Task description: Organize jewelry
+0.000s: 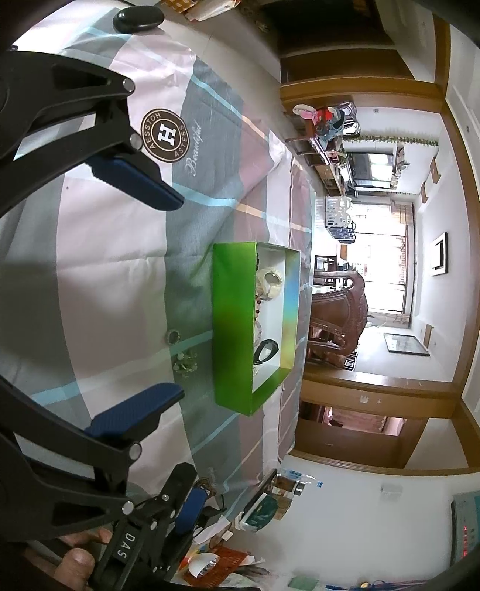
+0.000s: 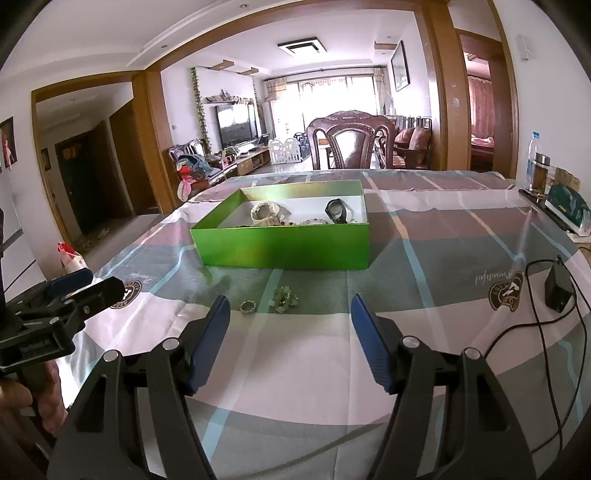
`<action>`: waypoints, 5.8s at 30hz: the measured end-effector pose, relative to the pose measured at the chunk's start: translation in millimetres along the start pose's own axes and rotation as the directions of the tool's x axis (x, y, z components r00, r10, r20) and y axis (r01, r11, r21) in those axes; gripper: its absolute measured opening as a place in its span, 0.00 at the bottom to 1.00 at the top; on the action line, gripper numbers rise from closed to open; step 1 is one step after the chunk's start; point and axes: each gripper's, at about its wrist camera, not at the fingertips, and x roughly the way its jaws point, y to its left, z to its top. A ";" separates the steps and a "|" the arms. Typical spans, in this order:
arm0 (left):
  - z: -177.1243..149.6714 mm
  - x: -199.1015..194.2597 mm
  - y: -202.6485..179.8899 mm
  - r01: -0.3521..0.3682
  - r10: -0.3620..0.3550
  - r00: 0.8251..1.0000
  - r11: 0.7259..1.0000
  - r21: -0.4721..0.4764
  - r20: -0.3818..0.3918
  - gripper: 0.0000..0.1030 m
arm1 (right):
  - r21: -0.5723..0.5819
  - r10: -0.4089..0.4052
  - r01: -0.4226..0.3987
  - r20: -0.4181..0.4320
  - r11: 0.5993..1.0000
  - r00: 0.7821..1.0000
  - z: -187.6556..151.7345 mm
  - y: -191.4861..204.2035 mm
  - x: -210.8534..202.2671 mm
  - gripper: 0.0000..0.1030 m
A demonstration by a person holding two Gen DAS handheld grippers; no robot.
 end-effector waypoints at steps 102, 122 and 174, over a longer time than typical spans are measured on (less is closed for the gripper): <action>11.8 46.0 -2.5 0.108 -0.109 0.987 0.994 -0.013 -0.116 0.20 | -0.064 0.062 -0.063 -0.011 0.996 0.998 21.7 0.7 6.1 0.18; 2.9 50.0 -3.9 0.098 -0.098 0.985 0.995 -0.010 -0.140 0.20 | -0.046 0.065 -0.066 -0.025 0.997 0.998 11.7 -2.3 11.3 0.18; 176.3 145.6 -23.3 0.102 -0.095 0.990 0.992 0.072 -0.101 0.20 | -0.059 0.073 -0.074 -0.016 0.996 0.997 160.3 -30.3 118.4 0.18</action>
